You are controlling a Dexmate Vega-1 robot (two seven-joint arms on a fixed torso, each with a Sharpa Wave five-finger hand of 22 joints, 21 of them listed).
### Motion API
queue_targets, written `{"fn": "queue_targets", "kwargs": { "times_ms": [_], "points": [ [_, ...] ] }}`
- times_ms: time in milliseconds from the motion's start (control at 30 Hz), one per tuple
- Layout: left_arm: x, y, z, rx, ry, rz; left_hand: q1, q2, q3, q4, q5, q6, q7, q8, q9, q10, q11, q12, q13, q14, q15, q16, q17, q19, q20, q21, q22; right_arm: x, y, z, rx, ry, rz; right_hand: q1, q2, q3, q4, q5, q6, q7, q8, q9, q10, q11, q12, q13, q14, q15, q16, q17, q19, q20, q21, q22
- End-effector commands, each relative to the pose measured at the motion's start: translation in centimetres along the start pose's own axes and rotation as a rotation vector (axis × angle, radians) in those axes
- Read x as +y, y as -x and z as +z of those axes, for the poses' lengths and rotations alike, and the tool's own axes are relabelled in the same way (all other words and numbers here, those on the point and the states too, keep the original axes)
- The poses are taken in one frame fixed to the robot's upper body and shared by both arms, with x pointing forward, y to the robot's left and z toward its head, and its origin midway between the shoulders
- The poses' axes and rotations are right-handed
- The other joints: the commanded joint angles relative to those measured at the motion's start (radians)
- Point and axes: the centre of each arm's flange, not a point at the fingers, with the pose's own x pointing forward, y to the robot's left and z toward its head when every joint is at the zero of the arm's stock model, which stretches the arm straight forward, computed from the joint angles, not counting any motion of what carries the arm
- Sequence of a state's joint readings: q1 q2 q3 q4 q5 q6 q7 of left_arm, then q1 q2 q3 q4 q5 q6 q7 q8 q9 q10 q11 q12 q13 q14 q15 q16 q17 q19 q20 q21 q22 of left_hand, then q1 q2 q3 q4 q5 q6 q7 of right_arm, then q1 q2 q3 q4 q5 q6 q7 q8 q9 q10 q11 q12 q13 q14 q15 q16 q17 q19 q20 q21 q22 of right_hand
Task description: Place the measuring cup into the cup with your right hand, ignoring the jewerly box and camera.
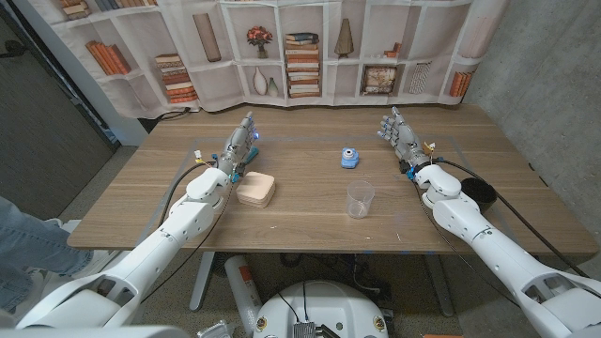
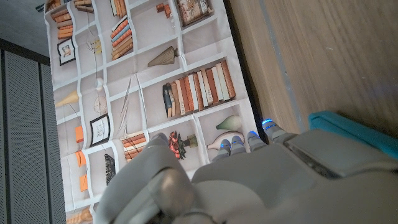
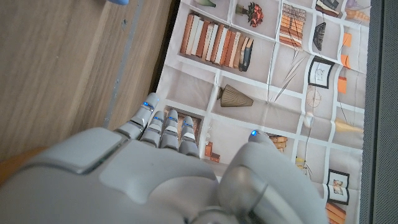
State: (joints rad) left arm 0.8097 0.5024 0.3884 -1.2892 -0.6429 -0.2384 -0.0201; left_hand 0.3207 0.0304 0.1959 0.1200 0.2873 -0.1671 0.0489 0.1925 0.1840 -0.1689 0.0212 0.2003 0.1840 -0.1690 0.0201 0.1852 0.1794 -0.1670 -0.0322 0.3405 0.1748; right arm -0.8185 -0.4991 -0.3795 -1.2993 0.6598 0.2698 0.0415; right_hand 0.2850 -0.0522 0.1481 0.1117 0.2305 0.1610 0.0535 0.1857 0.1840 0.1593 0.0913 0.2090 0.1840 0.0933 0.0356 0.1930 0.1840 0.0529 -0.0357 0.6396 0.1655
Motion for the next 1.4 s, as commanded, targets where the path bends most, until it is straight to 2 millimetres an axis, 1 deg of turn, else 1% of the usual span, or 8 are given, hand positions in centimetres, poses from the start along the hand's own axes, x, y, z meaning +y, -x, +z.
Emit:
{"fn": "queue_targets", "kwargs": {
  "times_ms": [33,500,900,1233,1400],
  "points": [
    [-0.4,-0.3,0.3,0.011,-0.015,-0.011,0.014,-0.001,0.002,-0.003,-0.001,-0.008,0.002,0.005,0.003,-0.024,-0.001,0.005,0.002,-0.079,0.002,0.004,0.002,-0.123,-0.014,-0.003,0.002,0.6,0.8,1.0,-0.035,0.015,0.022,0.009,0.008,0.007,-0.003,0.004,-0.001,0.001,0.005,0.005,0.011,-0.003,0.004,0.001,0.010,0.001,0.007,0.004,0.012,-0.001,-0.005,0.005],
    [-0.8,-0.3,0.8,0.017,-0.035,-0.030,0.017,0.002,0.002,-0.006,-0.003,-0.007,0.002,0.005,0.003,-0.023,-0.001,0.005,0.002,-0.078,0.003,0.004,0.002,-0.124,-0.008,-0.008,0.002,1.0,2.5,1.9,-0.067,0.029,0.035,0.012,0.010,0.007,-0.007,0.004,0.000,0.001,0.007,0.005,0.021,-0.003,0.007,0.001,0.016,0.003,0.008,0.003,0.016,0.001,-0.013,0.006],
    [-0.7,-0.3,0.6,0.023,-0.039,-0.050,0.019,0.003,0.002,-0.008,-0.005,-0.006,0.001,0.005,0.003,-0.021,-0.002,0.006,0.002,-0.077,0.003,0.004,0.002,-0.125,-0.006,-0.012,0.002,1.8,3.0,3.4,-0.092,0.082,0.052,0.014,0.009,0.006,-0.011,0.003,0.002,-0.002,0.008,0.005,0.025,-0.005,0.008,0.001,0.018,0.003,0.007,0.002,0.019,0.002,-0.020,0.006],
    [-0.5,-0.4,0.6,0.030,-0.056,-0.048,0.021,0.006,0.002,-0.009,-0.007,-0.006,-0.001,0.005,0.003,-0.019,-0.002,0.006,0.002,-0.077,0.004,0.004,0.002,-0.128,-0.003,-0.017,0.003,2.2,3.4,4.1,-0.111,0.125,0.064,0.016,0.010,0.005,-0.014,0.003,0.004,-0.004,0.009,0.004,0.027,-0.006,0.008,0.001,0.020,0.003,0.006,0.001,0.021,0.003,-0.027,0.006],
    [-0.5,-0.5,0.9,0.034,-0.069,-0.050,0.023,0.007,0.002,-0.010,-0.008,-0.006,0.001,0.005,0.003,-0.021,-0.001,0.005,0.002,-0.080,0.004,0.002,0.002,-0.130,-0.002,-0.020,0.003,2.1,3.8,4.7,-0.115,0.163,0.057,0.018,0.009,0.004,-0.017,0.003,0.004,-0.003,0.009,0.004,0.034,-0.008,0.010,0.001,0.029,-0.003,0.009,0.001,0.034,0.003,-0.028,0.006]
  ]
}}
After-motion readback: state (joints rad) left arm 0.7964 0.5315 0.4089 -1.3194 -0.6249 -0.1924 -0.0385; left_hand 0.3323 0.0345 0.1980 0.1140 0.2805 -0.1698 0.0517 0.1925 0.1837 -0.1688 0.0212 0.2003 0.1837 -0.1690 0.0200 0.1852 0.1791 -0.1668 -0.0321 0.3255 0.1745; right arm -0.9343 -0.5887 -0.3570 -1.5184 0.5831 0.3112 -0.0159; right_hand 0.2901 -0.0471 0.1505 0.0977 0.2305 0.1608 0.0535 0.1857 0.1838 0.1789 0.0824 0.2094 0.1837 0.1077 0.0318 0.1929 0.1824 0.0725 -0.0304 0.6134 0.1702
